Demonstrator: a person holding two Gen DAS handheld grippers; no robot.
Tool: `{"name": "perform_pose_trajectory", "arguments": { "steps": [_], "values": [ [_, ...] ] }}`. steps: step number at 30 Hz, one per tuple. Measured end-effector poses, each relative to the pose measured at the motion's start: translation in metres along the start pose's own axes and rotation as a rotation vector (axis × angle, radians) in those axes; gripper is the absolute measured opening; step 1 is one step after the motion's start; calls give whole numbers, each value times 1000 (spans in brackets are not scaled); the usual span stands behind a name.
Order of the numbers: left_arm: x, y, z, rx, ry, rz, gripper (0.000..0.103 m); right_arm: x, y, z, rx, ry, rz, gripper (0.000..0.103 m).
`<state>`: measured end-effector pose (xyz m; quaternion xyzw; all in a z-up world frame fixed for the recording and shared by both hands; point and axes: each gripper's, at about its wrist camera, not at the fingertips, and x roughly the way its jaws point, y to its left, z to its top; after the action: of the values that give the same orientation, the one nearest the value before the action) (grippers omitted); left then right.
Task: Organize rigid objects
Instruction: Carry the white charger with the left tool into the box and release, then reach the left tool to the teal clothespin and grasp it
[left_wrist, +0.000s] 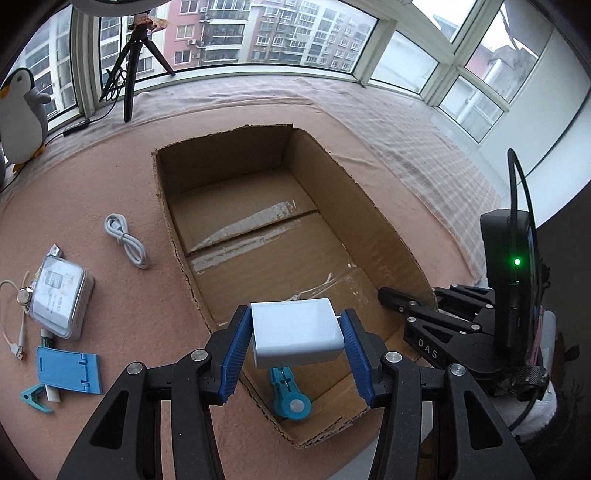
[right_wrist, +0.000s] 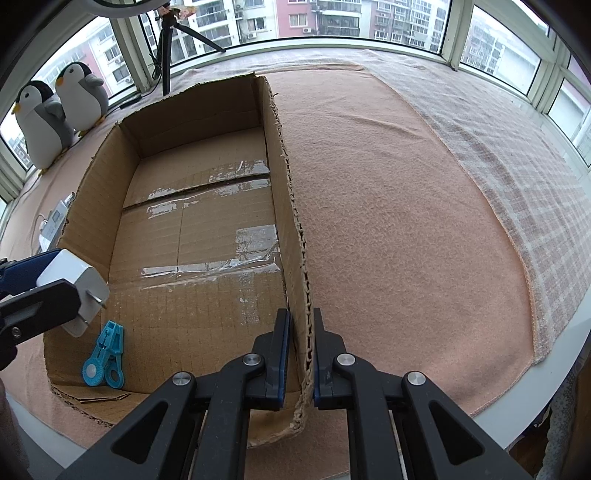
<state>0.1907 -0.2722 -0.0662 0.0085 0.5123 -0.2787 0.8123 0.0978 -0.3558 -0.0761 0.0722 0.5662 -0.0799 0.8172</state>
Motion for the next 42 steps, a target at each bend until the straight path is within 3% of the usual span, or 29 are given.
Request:
{"name": "perform_pose_trajectory", "arguments": {
  "steps": [16,27,33,42],
  "values": [
    [-2,8,2,-16,2,-25,53,0,3,0,-3,1,-5,10],
    [-29,18,-7,-16,-41,-15,53,1,1,0,-4,1,-4,10],
    [-59,45,-21,-34,-84,24,54,1,1,0,-7,1,-5,10],
    [-104,130,-52,-125,-116,125,54,1,3,1,-15,4,-15,11]
  ]
}}
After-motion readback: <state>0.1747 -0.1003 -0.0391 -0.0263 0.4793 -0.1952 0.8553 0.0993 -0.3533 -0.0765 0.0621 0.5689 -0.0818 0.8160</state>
